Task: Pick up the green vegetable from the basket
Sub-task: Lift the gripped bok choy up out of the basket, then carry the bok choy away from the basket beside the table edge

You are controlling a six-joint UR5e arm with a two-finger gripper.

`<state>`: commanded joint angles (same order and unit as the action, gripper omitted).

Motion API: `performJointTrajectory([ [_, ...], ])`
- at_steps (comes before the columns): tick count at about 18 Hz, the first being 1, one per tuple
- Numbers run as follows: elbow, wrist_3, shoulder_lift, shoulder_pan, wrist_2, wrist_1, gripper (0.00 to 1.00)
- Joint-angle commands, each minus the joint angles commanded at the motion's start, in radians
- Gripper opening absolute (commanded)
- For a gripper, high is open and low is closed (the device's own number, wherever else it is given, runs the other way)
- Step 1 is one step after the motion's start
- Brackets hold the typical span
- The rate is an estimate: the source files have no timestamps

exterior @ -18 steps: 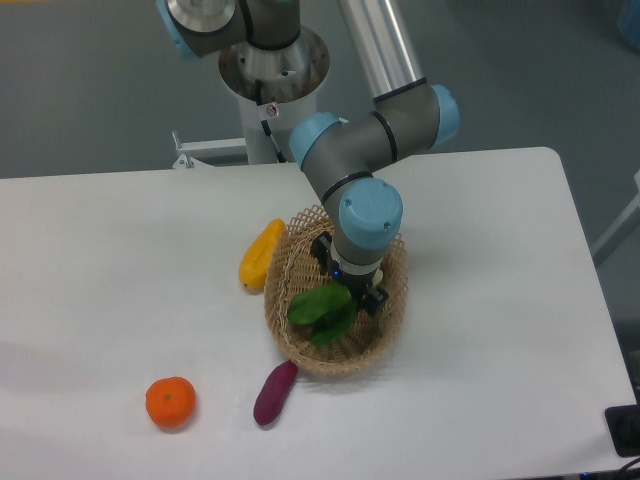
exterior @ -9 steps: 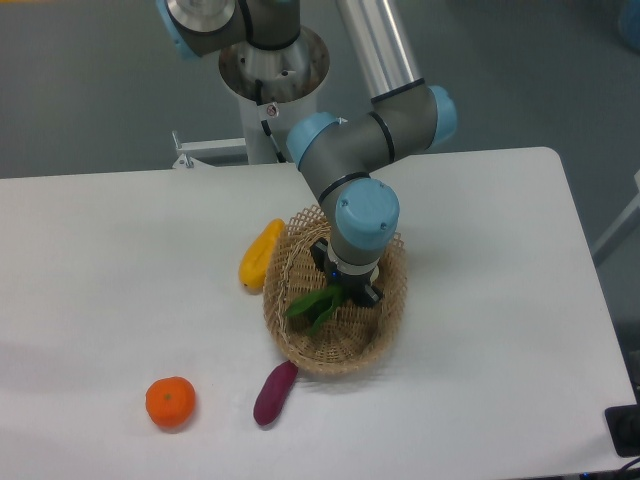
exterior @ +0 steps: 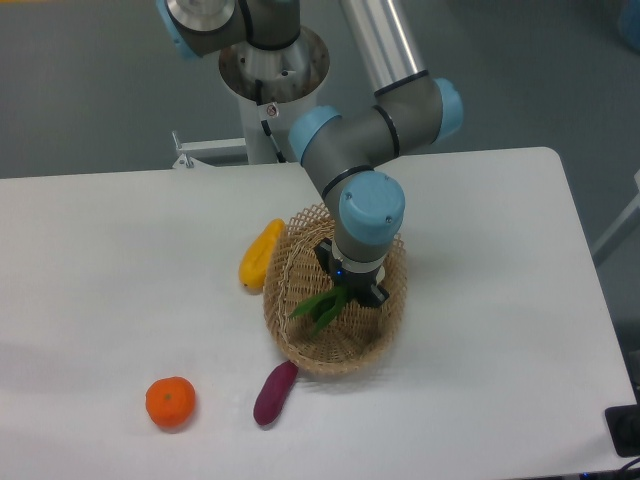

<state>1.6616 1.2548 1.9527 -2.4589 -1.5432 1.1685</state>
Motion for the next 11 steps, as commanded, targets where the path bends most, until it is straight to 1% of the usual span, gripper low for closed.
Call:
performJointTrajectory([
  [2,-0.063,0.000,0.009,-0.006,0.002,0.058,0.04],
  [4,-0.109,-0.002,0.018,-0.018,0.003,0.095,0.04],
  [8,-0.172,-0.008,0.043,-0.040,-0.002,0.097,0.04],
  [11,-0.244,-0.006,0.078,-0.067,-0.005,0.097,0.04],
])
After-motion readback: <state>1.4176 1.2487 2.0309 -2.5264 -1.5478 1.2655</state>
